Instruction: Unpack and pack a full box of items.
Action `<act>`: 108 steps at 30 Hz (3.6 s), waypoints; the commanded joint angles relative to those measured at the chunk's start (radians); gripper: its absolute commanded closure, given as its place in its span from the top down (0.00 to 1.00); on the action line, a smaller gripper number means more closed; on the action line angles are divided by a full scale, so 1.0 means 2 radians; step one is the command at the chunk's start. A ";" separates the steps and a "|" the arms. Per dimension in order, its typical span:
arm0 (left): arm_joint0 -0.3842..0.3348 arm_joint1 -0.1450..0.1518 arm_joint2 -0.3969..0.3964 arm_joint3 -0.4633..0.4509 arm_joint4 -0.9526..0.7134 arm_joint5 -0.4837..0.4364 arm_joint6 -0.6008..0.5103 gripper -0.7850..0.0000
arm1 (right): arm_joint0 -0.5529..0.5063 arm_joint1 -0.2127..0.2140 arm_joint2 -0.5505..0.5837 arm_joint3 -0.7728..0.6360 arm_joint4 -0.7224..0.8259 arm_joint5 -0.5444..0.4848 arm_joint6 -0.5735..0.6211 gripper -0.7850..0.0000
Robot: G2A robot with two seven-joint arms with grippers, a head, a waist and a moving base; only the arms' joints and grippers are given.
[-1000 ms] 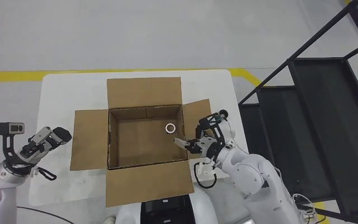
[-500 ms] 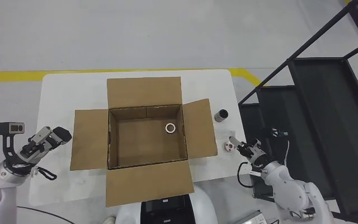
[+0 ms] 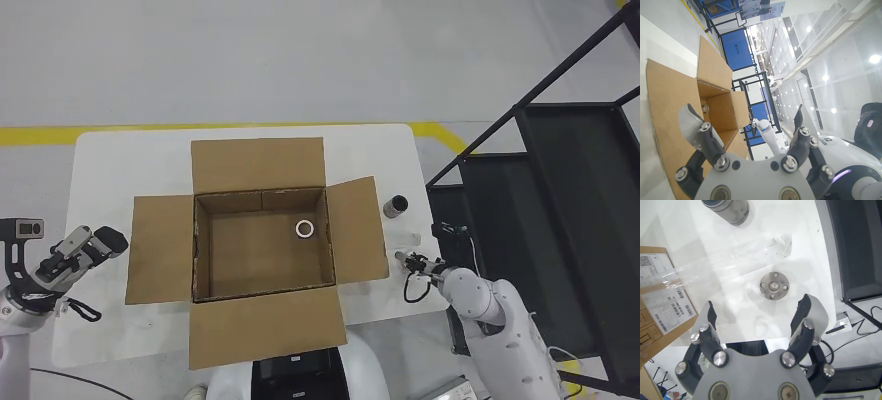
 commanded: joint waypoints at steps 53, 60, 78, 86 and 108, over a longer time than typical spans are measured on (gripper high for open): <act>0.000 0.000 0.000 0.000 0.000 0.000 0.000 1.00 | -0.076 -0.001 0.024 -0.172 0.015 0.054 -0.076 0.00; 0.000 0.000 0.000 0.000 0.000 0.000 0.000 1.00 | -0.112 -0.003 -0.009 -0.279 -0.013 0.015 -0.162 0.00; 0.000 0.000 0.000 0.000 0.000 0.000 0.000 1.00 | 0.173 -0.032 -0.341 -0.100 -0.132 -0.017 0.003 0.00; 0.000 0.000 0.000 0.000 0.000 0.000 0.000 1.00 | 0.255 -0.057 -0.395 -0.004 -0.114 0.037 0.011 1.00; 0.013 -0.008 -0.020 0.021 -0.101 -0.010 0.049 1.00 | 0.121 -0.030 -0.245 -0.158 -0.092 -0.017 -0.042 1.00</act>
